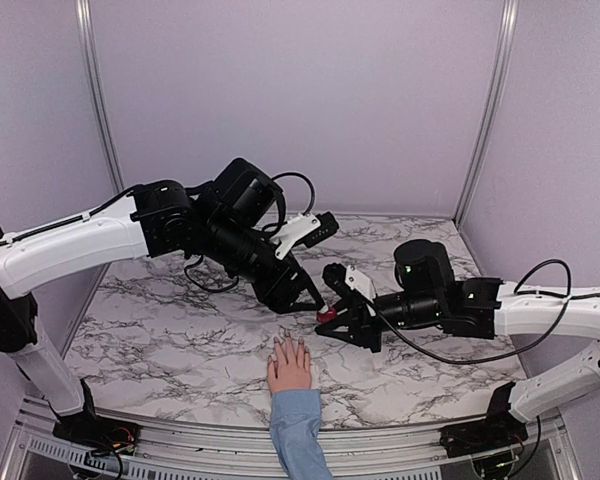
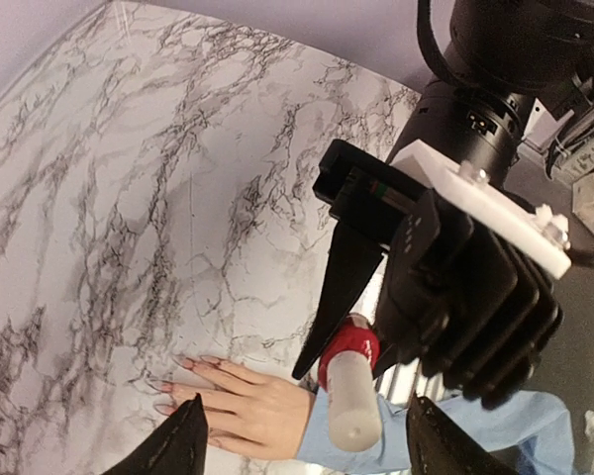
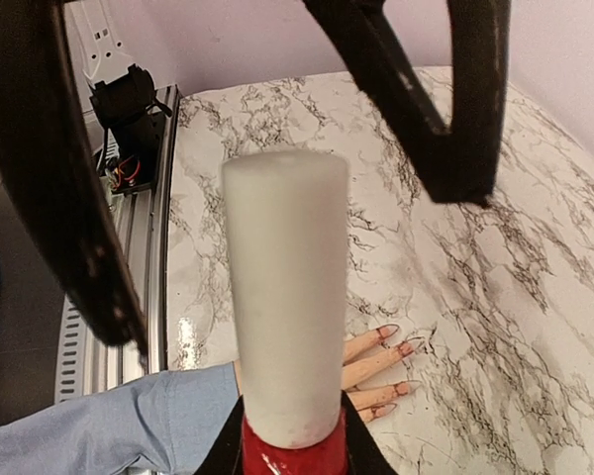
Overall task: Paint the nails
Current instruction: Pass from the left arm to the right, then unscrew the cap of the nail polish bottle.
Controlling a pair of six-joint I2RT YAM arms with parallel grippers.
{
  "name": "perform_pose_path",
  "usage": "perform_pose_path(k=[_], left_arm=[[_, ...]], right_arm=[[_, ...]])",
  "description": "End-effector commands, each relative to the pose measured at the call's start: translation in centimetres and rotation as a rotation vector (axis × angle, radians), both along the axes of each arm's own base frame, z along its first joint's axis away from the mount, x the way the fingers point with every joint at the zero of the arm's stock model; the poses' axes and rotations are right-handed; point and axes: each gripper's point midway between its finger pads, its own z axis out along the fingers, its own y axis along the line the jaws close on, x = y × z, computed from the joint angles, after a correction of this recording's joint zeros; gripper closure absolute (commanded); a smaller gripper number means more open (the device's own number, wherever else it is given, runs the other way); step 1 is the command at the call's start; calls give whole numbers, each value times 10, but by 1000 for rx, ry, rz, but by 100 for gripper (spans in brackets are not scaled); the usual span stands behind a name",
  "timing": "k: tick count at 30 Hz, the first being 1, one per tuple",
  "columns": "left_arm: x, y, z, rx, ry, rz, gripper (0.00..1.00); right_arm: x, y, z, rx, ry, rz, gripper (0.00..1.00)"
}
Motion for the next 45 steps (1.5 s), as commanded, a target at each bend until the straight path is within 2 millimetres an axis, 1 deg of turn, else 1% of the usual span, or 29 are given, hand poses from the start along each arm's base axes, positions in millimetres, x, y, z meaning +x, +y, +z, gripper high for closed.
perform_pose_path(k=[1,5,6,9,12,13,16,17,20,22,23,26,30,31,34,39,43,45], left_arm=[[11,18,55,-103,-75,40,24],[28,29,82,-158,-164,116,4],[32,31,88,-171,-182,141,1],[43,34,106,-222,-226,210,1],[38,31,122,-327,-273,180,1],[39,30,136,-404,-299,190,1],[41,35,152,-507,-324,234,1],[38,32,157,-527,-323,210,1],[24,14,168,-563,-281,87,1],[13,2,169,-579,-241,-4,2],[8,-5,166,-580,-217,-47,4],[-4,-15,165,-596,-177,-143,8],[-12,-18,170,-633,-178,-201,13],[-14,-18,173,-650,-182,-213,16],[-19,-19,168,-665,-167,-246,25],[-25,-21,166,-697,-144,-279,37],[-24,-22,166,-729,-141,-269,38],[-23,-22,168,-742,-136,-266,42]], right_arm=[[1,1,52,94,-42,8,99],[3,-5,72,129,-25,14,100],[5,-8,78,142,-9,17,100],[10,-15,92,178,29,14,100],[15,-23,109,225,44,10,100],[17,-25,114,245,70,4,100],[19,-31,127,280,100,18,100],[18,-32,130,283,104,34,100],[14,-31,133,267,90,80,100],[11,-30,133,255,85,105,100],[8,-30,135,255,75,123,100],[2,-29,140,262,76,166,100],[-4,-26,144,267,99,222,100],[-6,-26,144,270,102,233,100],[-8,-25,148,292,107,248,100],[-11,-23,156,320,119,263,100],[-16,-20,159,329,115,279,100],[-18,-18,159,327,118,288,100]])
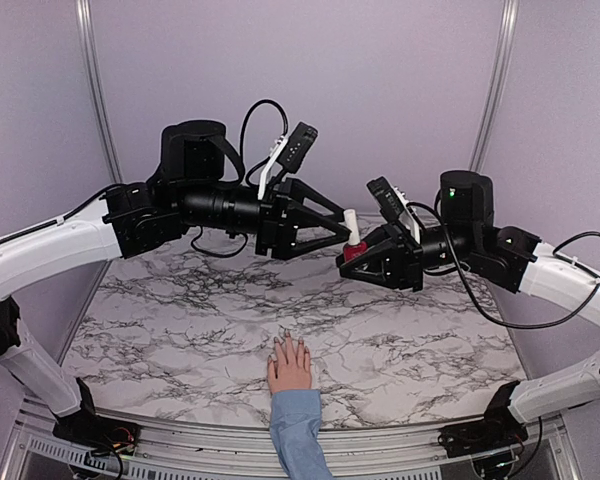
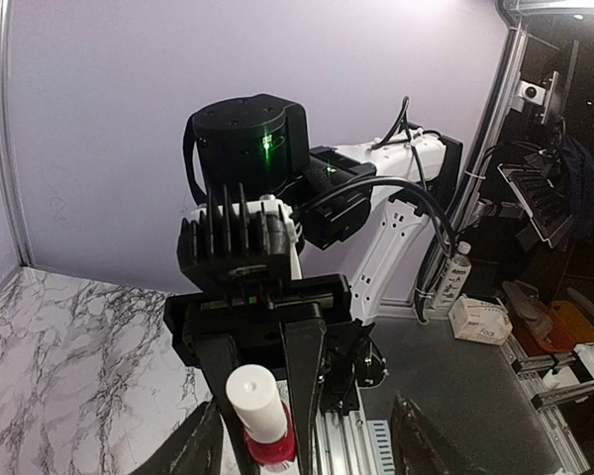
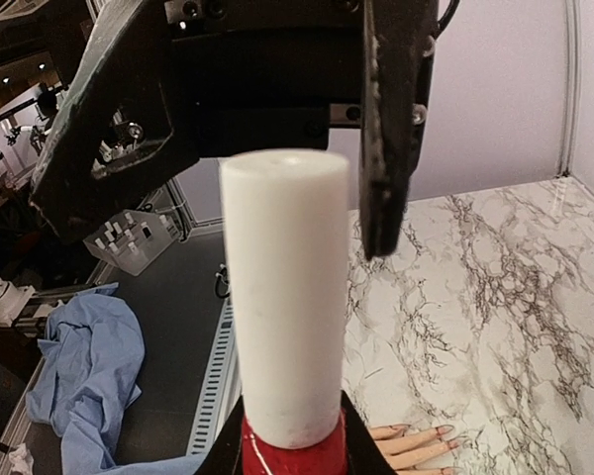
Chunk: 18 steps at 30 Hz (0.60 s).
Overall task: Paint the nails
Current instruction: Unscrew the cap of the nail polish bottle.
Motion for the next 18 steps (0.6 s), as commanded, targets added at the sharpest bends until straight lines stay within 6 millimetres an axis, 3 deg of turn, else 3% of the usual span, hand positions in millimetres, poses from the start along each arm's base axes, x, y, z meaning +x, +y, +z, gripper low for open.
perform_pose_path(k=[1,11,14,18], left_arm=[[-2,3,23,-91,-14,-19,43],[-8,-6,15,-108,22,-93,71],[-8,-7,10,-101,27,-99,71],[-6,-10,8,-97,34,-96,62]], right_arm=[[-10,5,22,53,-33,45,100],[-13,9,27,71,-45,54,100],[-12,9,30,77,-47,53,100],[-13,10,32,84,-47,56,100]])
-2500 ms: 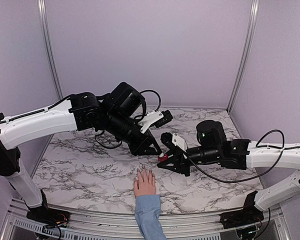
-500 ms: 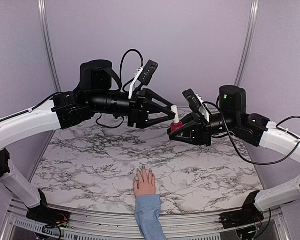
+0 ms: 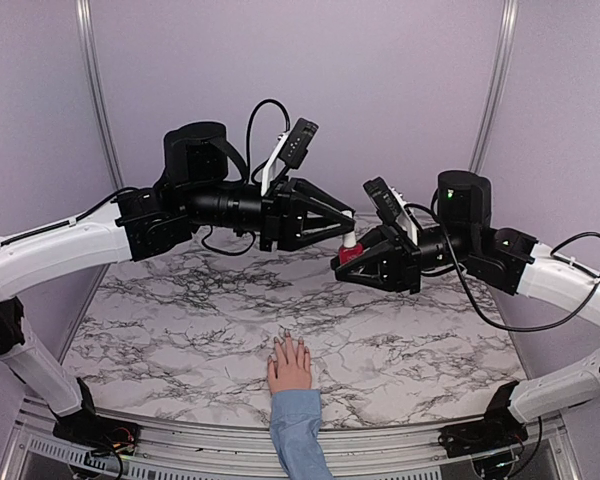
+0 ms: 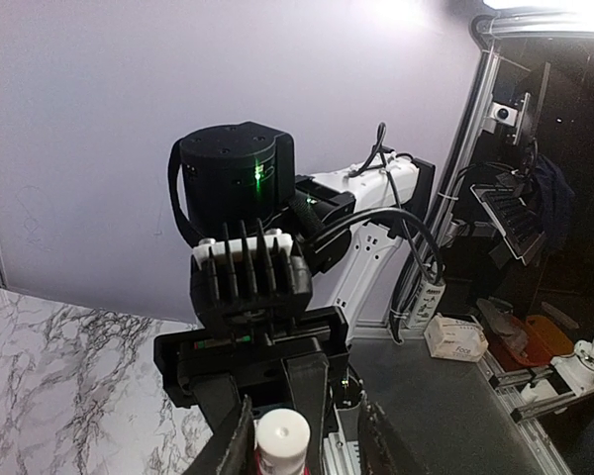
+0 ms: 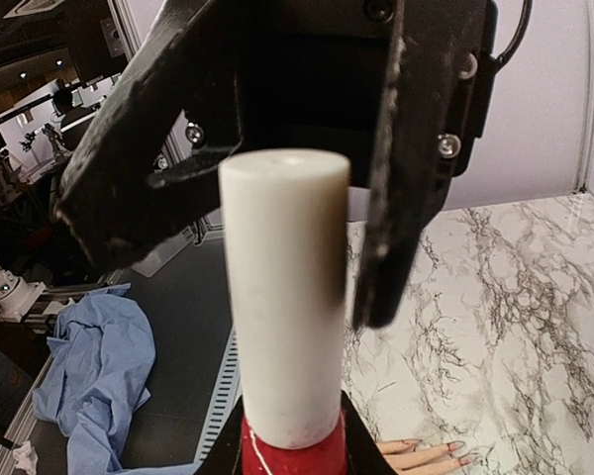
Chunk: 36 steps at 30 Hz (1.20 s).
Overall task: Paint the nails
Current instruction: Unscrew the cap of the nail polish bottle.
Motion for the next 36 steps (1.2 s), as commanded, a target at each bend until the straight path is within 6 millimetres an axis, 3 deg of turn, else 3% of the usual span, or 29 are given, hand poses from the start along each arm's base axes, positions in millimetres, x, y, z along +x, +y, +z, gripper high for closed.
perform_pose_path(k=[1,8,12,36], left_arm=[[-2,-3,0,-20,-4,-31,63],[-1,-6,-4,-12,7,-35,85],[4,-6,-3,-9,11,1,99],[78,-10,-30,52,14,406,100]], right_arm=[[-1,3,26,61,-44,8,100],[2,4,27,72,-52,-12,100],[16,3,30,73,-51,-91,100],[107,1,22,3,-76,-479,100]])
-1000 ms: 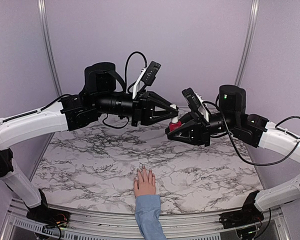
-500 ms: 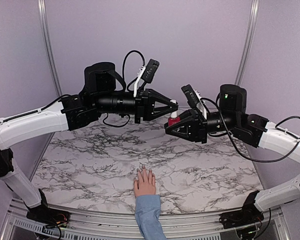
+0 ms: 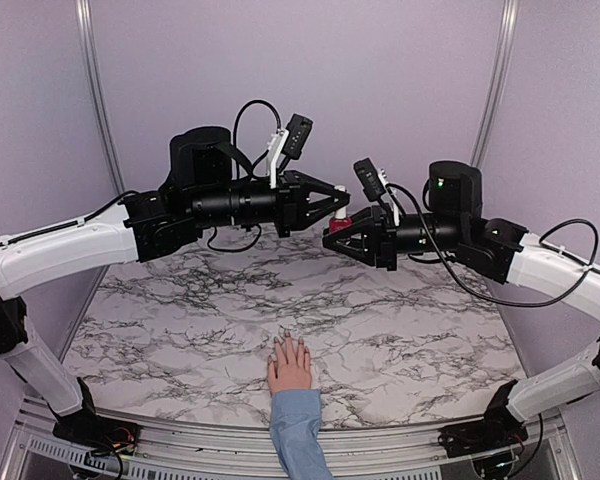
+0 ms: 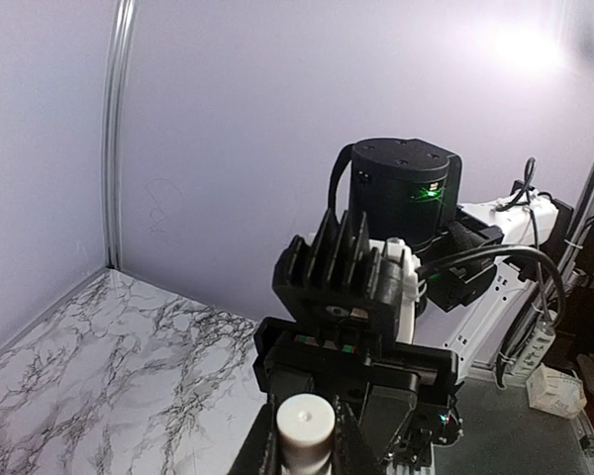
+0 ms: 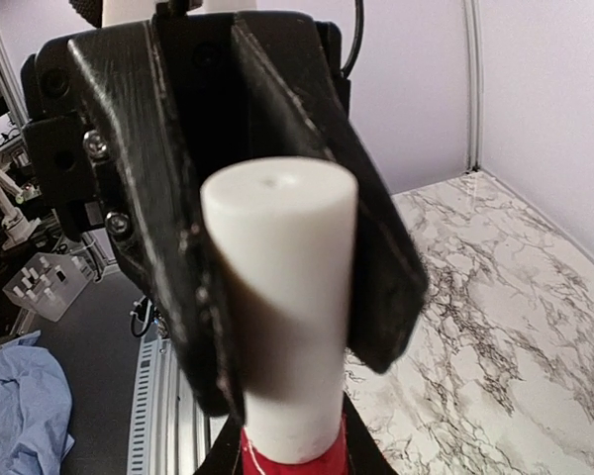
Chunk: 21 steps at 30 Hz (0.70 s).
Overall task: Paint the nails
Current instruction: Unscrew the cap of the nail polish bottle.
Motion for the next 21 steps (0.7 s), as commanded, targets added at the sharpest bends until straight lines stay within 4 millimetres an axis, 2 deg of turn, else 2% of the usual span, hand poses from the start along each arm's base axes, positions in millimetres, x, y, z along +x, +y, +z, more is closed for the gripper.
perform_pose_path(k=[1,8,15,21], left_arm=[[16,-7,-19,42,17,90,100],[36,-4,-19,50,3,217,100],[49,-3,-30,78,1,327,100],[59,-3,-34,98,20,404,100]], right_arm=[[40,-8,22,26,-76,-197,100],[62,-7,21,6,-83,-285,100],[82,-10,11,-36,-77,-382,100],[82,-9,6,-46,-80,-370,100]])
